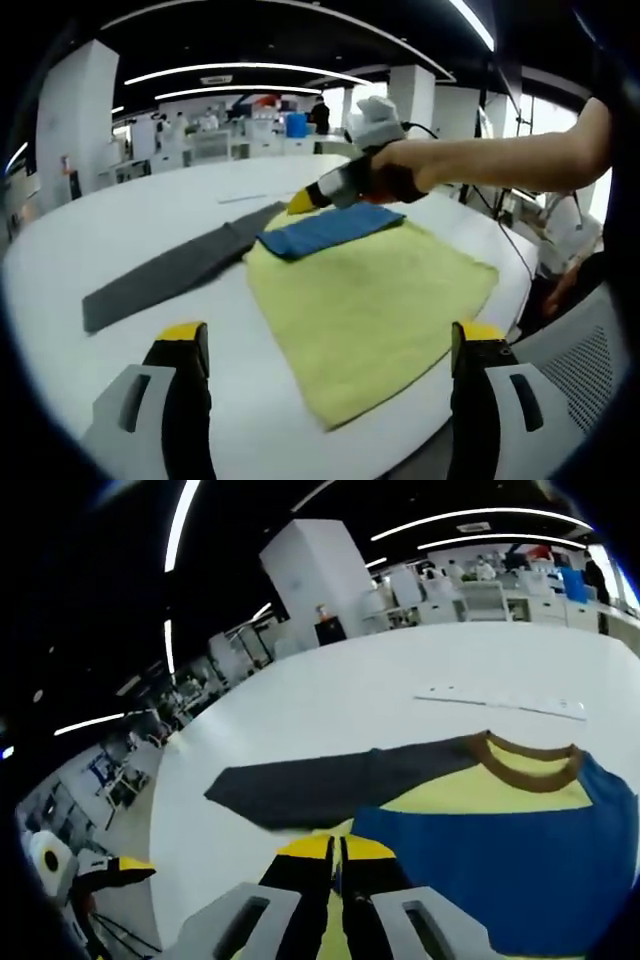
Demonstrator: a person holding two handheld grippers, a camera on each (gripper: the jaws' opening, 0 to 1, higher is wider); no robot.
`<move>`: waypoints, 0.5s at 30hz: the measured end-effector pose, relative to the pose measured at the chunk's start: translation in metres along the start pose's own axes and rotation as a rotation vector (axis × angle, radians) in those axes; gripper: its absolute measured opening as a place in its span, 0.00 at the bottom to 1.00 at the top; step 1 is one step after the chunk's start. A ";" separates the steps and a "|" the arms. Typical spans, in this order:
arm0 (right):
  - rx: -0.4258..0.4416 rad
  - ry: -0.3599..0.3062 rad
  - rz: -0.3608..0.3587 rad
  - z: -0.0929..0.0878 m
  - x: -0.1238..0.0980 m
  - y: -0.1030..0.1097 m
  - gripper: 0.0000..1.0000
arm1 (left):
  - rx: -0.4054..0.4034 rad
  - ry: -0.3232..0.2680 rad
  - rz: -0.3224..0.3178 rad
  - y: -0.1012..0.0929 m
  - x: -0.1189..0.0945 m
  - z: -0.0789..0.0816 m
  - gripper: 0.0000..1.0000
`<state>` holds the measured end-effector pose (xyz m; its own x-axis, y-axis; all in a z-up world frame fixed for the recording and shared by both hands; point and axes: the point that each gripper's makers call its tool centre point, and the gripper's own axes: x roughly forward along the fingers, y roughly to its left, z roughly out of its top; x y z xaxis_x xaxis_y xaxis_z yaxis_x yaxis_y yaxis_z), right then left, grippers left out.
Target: Fold the garment on the visible template until the final outline fits inside the template.
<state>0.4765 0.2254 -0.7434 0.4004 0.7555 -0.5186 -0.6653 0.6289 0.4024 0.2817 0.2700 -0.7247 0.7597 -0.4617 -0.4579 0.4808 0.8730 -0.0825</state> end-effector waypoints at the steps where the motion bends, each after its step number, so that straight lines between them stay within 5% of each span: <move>1: 0.002 0.001 -0.001 -0.001 -0.001 0.000 0.00 | -0.003 -0.003 0.002 0.000 0.000 0.001 0.98; 10: -0.042 0.010 -0.069 -0.001 -0.029 -0.030 0.22 | 0.006 -0.015 0.009 0.001 -0.001 0.006 0.99; 15: -0.090 0.032 -0.178 -0.005 -0.054 -0.064 0.39 | 0.014 -0.023 0.007 0.000 -0.001 0.009 0.99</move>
<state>0.4942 0.1440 -0.7446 0.4972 0.6265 -0.6003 -0.6400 0.7319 0.2337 0.2852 0.2693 -0.7164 0.7730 -0.4592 -0.4377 0.4813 0.8740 -0.0669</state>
